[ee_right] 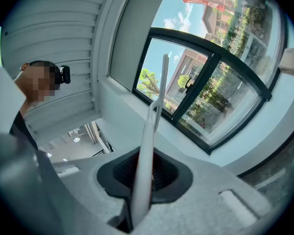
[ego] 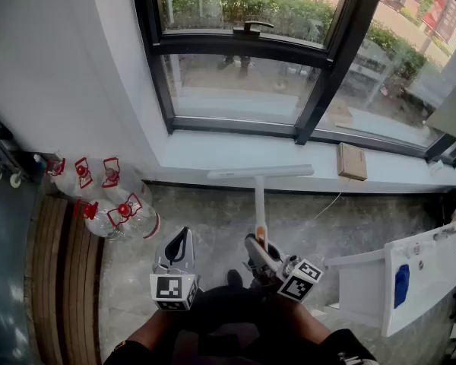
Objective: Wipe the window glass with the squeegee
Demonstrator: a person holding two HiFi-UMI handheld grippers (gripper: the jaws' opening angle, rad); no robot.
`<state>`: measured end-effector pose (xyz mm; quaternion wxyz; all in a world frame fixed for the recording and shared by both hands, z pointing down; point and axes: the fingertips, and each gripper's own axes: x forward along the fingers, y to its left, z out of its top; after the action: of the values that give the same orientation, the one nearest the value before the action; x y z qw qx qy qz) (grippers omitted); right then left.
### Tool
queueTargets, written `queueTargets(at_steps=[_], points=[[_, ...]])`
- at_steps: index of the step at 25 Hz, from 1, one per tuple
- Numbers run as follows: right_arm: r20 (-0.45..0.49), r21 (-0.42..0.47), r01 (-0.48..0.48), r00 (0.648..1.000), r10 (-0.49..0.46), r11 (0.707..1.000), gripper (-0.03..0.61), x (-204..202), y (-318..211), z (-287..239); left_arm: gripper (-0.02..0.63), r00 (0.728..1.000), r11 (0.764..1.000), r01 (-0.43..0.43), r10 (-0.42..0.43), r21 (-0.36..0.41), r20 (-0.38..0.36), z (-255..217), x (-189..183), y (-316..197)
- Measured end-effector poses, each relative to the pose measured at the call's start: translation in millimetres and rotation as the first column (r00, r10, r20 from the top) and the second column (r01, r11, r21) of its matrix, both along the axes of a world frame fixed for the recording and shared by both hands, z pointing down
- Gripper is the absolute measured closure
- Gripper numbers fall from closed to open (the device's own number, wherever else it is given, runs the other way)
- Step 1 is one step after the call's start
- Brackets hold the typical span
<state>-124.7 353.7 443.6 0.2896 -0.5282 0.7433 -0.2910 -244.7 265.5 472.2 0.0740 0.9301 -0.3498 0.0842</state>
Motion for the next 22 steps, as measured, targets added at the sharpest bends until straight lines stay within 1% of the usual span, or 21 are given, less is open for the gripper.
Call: queueTargets(at_steps=[11,18,22], points=[[0.007,0.005,0.004,1.000,-0.004,1.000,0.545,8.4,-3.1,1.7,0.604,1.000,1.000,0.013,-0.013,0.000,0.000,-3.4,6.9,-3.5],[0.065,0.032,0.009,0.998,-0.011,0.999,0.543,21.9,-5.3,-0.3,0.604,1.000,1.000,0.028,-0.028,0.013,0.007,-9.7,14.8,-4.4],[0.076,0.036,0.017,0.997,-0.020,0.999,0.543,30.8,-4.5,1.7,0.604,0.999,0.999,0.038,-0.038,0.027,0.019,-8.9,19.4,-3.0]])
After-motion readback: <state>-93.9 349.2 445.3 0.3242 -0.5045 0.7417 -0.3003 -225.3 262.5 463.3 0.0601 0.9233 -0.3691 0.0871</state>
